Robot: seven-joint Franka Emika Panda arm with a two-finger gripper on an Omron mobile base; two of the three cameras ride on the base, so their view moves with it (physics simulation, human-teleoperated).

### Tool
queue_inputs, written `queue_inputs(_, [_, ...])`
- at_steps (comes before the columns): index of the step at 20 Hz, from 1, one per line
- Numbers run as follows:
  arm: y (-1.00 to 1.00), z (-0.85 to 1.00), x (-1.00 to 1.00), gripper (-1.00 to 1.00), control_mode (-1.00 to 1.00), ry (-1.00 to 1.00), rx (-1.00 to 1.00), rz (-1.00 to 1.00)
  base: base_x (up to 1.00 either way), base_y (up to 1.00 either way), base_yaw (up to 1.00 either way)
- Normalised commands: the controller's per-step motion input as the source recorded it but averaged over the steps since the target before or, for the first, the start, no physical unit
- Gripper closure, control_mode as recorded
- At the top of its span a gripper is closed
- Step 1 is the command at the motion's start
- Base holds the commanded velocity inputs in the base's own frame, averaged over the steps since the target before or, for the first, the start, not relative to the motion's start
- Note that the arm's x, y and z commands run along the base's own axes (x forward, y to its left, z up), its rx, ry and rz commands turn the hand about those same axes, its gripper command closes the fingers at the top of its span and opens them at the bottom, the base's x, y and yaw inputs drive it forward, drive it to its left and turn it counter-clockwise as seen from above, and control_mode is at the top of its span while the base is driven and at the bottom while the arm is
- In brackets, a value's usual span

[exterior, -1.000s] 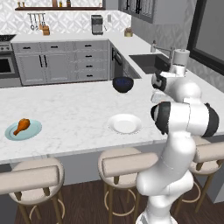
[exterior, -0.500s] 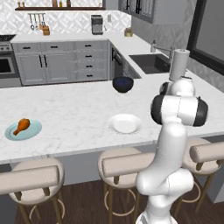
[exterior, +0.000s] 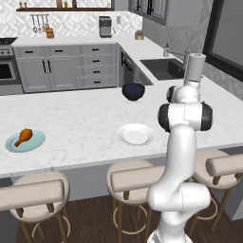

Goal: Pick the chicken drumstick and bell pepper from their plates and place them in the bowl. Then put the bowl in the fridge.

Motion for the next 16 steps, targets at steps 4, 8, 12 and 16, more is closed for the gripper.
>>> queue_inputs(4, [-0.29, -0.51, 0.31, 1.00, -1.00, 0.01, 0.01, 0.00, 0.00, 0.00, 0.00])
queue_inputs(8, [-0.04, -0.51, 0.02, -1.00, -1.00, 0.00, 0.00, 0.00, 0.00, 0.00, 0.00])
queue_inputs(12, [0.00, -0.16, 0.00, -1.00, -1.00, 0.00, 0.00, 0.00, 0.00, 0.00, 0.00])
queue_inputs(16, [0.00, 0.05, 0.00, -1.00, -1.00, 0.00, 0.00, 0.00, 0.00, 0.00, 0.00])
